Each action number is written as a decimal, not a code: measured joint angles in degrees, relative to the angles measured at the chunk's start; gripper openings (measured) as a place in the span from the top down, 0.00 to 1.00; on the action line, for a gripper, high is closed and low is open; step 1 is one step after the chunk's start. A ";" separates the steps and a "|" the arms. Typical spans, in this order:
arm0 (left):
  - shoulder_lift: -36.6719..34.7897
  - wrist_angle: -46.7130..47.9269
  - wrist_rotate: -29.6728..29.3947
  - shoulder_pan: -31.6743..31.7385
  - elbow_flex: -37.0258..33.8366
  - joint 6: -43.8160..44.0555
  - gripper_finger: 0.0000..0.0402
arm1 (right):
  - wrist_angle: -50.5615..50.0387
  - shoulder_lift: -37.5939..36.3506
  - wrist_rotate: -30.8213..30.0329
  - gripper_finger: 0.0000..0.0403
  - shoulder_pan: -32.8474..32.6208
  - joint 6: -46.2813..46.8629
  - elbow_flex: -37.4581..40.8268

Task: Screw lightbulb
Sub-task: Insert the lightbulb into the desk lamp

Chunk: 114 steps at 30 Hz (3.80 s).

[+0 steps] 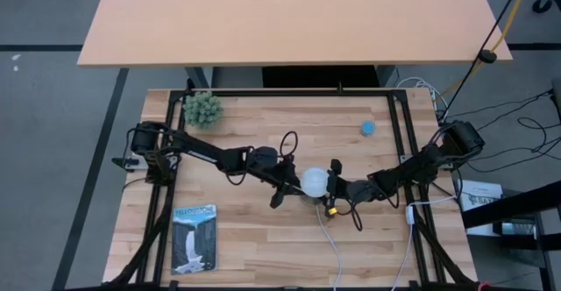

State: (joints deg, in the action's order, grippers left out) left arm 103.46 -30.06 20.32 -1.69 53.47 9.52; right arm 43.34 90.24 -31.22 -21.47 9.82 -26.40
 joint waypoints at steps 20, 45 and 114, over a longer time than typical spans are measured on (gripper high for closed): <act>0.00 2.94 -8.62 2.58 0.00 1.12 0.76 | -0.01 0.00 -0.02 0.47 0.00 -0.04 0.00; 0.60 -0.77 -9.70 -4.17 0.00 -3.62 0.76 | -0.08 0.00 -0.04 0.47 0.00 -0.01 0.00; 4.24 -6.71 -6.99 0.46 -0.02 0.92 0.76 | -3.18 -0.02 -0.63 0.47 -0.02 2.60 -0.01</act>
State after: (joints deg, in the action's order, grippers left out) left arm 107.70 -36.77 13.32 -1.23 53.45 10.44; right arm 40.16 90.21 -31.86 -21.50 12.43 -26.41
